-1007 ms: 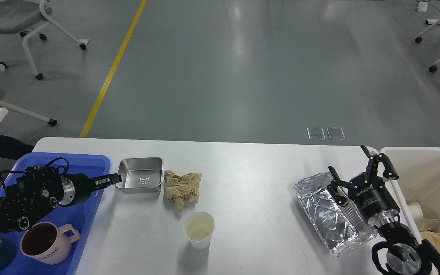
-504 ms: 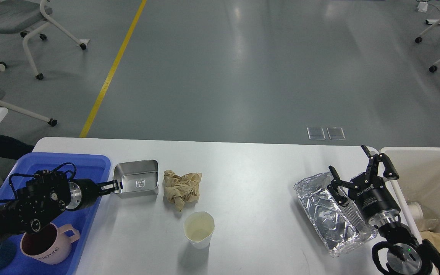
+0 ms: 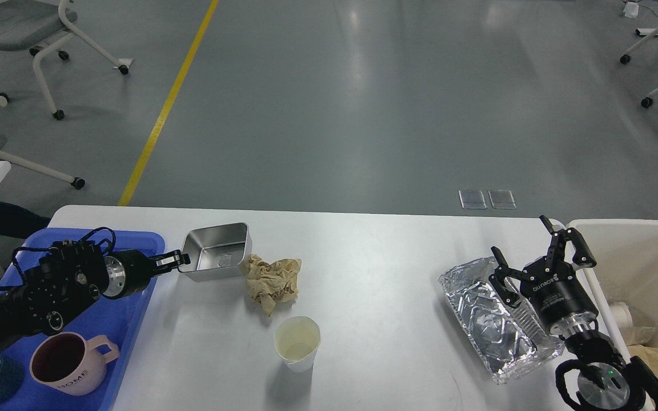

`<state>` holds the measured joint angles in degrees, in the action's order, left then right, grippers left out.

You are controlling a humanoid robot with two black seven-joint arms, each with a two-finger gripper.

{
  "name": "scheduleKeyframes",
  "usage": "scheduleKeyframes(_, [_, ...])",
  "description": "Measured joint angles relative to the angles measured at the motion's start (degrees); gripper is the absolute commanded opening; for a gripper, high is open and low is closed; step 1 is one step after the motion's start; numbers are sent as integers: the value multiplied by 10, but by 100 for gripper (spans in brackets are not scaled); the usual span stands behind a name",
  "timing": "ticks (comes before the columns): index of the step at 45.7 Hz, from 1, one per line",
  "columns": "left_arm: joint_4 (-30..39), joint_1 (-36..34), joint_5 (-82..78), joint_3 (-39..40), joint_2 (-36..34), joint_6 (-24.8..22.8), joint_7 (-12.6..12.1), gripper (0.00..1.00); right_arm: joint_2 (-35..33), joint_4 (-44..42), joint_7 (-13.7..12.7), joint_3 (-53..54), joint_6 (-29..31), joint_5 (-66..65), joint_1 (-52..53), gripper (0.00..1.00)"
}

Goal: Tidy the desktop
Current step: 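Lift the metal tin into the blue tray and release it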

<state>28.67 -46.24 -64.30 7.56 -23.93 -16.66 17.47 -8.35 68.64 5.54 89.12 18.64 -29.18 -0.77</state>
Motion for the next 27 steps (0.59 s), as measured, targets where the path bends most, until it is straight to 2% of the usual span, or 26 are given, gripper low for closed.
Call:
scheduleKeyframes(5, [3, -16, -2, 0, -32, -20, 7, 0, 0, 0, 0, 0, 0, 0, 2, 100])
scheduleKeyframes(14, [24, -43, -6, 0, -129, -55, 15, 0, 0, 0, 0, -2, -1, 0, 4, 100])
scheduleKeyframes(27, [97, -43, -10, -24, -272, -63, 21, 0, -1, 0, 0, -4, -2, 0, 6, 100])
